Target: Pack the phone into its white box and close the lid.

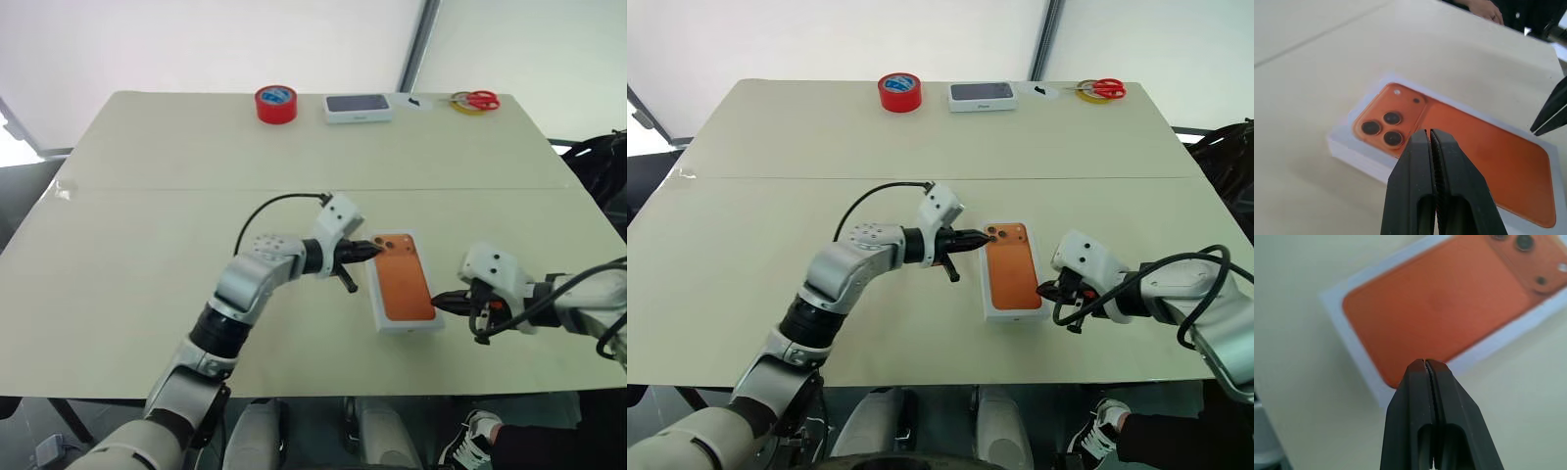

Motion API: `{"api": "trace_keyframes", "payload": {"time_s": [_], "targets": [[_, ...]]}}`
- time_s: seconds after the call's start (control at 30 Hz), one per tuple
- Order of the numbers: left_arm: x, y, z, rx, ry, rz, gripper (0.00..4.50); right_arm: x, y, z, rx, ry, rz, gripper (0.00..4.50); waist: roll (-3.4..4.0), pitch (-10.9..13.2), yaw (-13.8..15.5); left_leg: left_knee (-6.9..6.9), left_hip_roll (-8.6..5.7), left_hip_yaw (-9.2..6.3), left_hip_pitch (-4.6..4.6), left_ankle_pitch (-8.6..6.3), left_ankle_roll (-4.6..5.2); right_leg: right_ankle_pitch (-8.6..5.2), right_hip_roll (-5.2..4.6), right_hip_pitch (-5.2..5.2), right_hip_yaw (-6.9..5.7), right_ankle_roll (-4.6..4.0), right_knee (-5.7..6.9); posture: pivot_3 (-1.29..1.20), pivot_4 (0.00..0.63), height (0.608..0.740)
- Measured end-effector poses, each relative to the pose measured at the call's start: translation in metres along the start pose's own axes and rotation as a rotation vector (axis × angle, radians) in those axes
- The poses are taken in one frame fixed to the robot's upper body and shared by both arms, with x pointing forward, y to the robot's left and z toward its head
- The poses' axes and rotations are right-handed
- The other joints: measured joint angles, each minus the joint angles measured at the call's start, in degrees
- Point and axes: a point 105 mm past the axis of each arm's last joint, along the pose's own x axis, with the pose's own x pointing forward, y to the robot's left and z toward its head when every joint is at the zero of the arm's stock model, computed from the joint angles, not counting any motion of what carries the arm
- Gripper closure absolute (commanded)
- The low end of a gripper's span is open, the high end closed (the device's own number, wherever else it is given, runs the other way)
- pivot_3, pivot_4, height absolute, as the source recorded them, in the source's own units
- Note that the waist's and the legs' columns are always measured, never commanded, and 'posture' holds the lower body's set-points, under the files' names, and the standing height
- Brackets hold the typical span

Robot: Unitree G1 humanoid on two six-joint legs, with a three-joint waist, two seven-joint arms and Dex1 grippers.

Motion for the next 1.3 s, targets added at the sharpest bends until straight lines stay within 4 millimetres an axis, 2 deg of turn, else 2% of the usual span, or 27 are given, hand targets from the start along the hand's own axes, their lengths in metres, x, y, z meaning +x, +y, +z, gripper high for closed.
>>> {"api": "trace_keyframes", "payload": {"time_s": [0.1, 0.2, 0.33, 0.4, 0.47, 0.53, 0.63, 0.7, 0.8, 0.97, 1.03, 1.1, 1.3], "targets": [[0.01, -0.003, -0.015, -0.022, 0.06, -0.006, 4.4, 0.008, 0.006, -0.008, 0.026, 0.021, 0.01, 4.47, 0.0, 0.0, -0.07, 0.0, 0.01, 0.0, -0.02, 0.0, 0.0, -0.01, 0.01, -0.03, 0.0, -0.01, 0.01, 0.0, 0.15, 0.732], [0.012, -0.002, -0.017, 0.022, 0.105, 0.003, 4.4, 0.011, 0.006, -0.011, 0.028, 0.036, -0.007, 4.47, 0.0, -0.02, -0.05, 0.0, 0.01, 0.0, 0.01, 0.0, 0.0, -0.05, 0.01, -0.01, 0.0, -0.08, 0.01, 0.0, 0.15, 0.732], [0.009, 0.003, -0.017, 0.027, 0.104, 0.024, 4.4, 0.013, 0.001, -0.008, 0.02, 0.018, -0.039, 4.47, -0.02, -0.03, -0.11, 0.0, 0.02, -0.02, 0.01, 0.0, 0.0, -0.07, 0.01, 0.0, 0.0, -0.12, 0.0, 0.0, 0.15, 0.732], [-0.001, 0.014, -0.016, 0.012, 0.081, 0.071, 4.4, 0.015, -0.007, 0.001, 0.013, -0.034, -0.08, 4.47, -0.01, -0.03, -0.3, -0.01, 0.05, 0.0, 0.02, 0.0, 0.0, -0.05, 0.04, -0.03, 0.01, -0.08, 0.02, 0.0, 0.15, 0.732], [-0.018, 0.028, -0.01, 0.01, 0.034, 0.129, 4.4, 0.014, -0.025, 0.011, 0.002, -0.099, -0.17, 4.47, -0.02, -0.02, -0.35, -0.01, 0.08, 0.01, 0.02, 0.0, 0.0, -0.03, 0.08, -0.07, 0.01, -0.06, 0.05, 0.0, 0.15, 0.732], [-0.046, 0.047, 0.0, 0.038, -0.033, 0.223, 4.4, 0.01, -0.053, 0.021, 0.017, -0.182, -0.3, 4.47, 0.02, -0.04, -0.29, -0.02, 0.07, 0.01, 0.01, 0.0, 0.0, 0.0, 0.06, -0.08, 0.01, -0.02, 0.06, 0.0, 0.15, 0.732], [-0.085, 0.067, 0.002, 0.064, -0.07, 0.347, 4.4, 0.003, -0.08, 0.024, 0.047, -0.235, -0.406, 4.47, 0.04, -0.06, -0.13, -0.03, 0.06, 0.0, -0.01, 0.0, -0.01, 0.03, 0.05, -0.08, 0.0, 0.03, 0.05, 0.0, 0.15, 0.732], [-0.116, 0.081, -0.011, 0.053, -0.055, 0.449, 4.4, 0.002, -0.093, 0.026, 0.079, -0.284, -0.434, 4.47, 0.04, -0.06, -0.18, -0.04, 0.06, 0.03, -0.01, 0.0, -0.01, 0.04, 0.03, -0.08, 0.02, 0.03, 0.03, 0.0, 0.15, 0.732], [-0.161, 0.098, -0.031, 0.003, -0.038, 0.595, 4.4, 0.001, -0.107, 0.018, 0.144, -0.318, -0.457, 4.47, 0.03, -0.05, -0.11, -0.03, 0.04, 0.03, -0.02, 0.0, -0.01, 0.03, 0.0, -0.06, 0.01, 0.02, 0.04, 0.0, 0.15, 0.732], [-0.218, 0.11, -0.048, -0.043, -0.039, 0.784, 4.4, 0.009, -0.114, 0.01, 0.187, -0.345, -0.431, 4.47, 0.03, -0.05, -0.23, -0.03, 0.04, 0.04, 0.01, 0.0, -0.01, 0.04, -0.03, -0.05, 0.01, 0.02, 0.04, 0.0, 0.15, 0.732], [-0.233, 0.113, -0.054, -0.054, -0.025, 0.833, 4.4, 0.015, -0.113, 0.007, 0.202, -0.346, -0.42, 4.47, 0.03, -0.05, -0.23, -0.03, 0.04, 0.04, 0.01, 0.01, -0.01, 0.04, -0.02, -0.06, 0.0, 0.02, 0.06, 0.0, 0.15, 0.732], [-0.241, 0.116, -0.052, -0.043, -0.026, 0.853, 4.4, 0.024, -0.11, 0.013, 0.195, -0.359, -0.393, 4.47, 0.04, -0.05, -0.15, -0.03, 0.04, 0.04, 0.02, 0.01, -0.02, 0.03, -0.02, -0.05, -0.01, 0.0, 0.07, 0.0, 0.15, 0.732], [-0.248, 0.117, -0.048, -0.037, -0.04, 0.874, 4.4, 0.033, -0.105, 0.021, 0.189, -0.382, -0.362, 4.47, 0.04, -0.05, -0.19, -0.04, 0.04, 0.03, 0.01, 0.01, -0.03, 0.05, -0.03, -0.05, -0.01, 0.03, 0.06, 0.0, 0.15, 0.732]]}}
